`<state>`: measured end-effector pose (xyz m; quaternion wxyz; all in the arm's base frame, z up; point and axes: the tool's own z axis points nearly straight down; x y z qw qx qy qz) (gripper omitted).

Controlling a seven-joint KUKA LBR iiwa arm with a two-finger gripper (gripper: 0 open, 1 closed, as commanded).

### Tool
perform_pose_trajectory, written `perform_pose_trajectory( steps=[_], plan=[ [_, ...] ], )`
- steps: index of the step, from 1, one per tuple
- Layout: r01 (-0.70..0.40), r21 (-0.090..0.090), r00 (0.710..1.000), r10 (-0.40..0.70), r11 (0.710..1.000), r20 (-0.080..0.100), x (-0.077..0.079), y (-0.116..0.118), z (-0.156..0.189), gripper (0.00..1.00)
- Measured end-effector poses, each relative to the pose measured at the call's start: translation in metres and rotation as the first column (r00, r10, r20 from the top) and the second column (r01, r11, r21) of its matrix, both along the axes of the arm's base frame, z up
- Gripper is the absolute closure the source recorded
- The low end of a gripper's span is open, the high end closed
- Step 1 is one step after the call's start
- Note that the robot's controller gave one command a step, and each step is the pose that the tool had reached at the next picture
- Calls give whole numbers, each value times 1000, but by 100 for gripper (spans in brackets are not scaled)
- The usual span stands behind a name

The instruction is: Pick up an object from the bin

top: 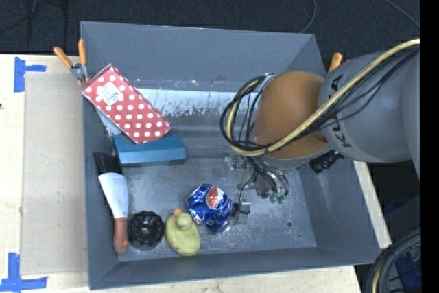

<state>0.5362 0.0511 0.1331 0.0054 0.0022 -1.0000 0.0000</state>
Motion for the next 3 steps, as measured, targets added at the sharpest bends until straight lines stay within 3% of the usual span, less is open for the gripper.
perform_pose_trajectory(
  steps=[1, 2, 3],
  plan=[
    [2, 0, 1000, -2, 1000, 8, 2, 0, 4, 0],
    [90, -4, 996, -90, 996, 1, -18, 24, -53, 0],
    [93, 1, 996, -93, 996, 7, -12, 20, -35, 0]
  ],
)
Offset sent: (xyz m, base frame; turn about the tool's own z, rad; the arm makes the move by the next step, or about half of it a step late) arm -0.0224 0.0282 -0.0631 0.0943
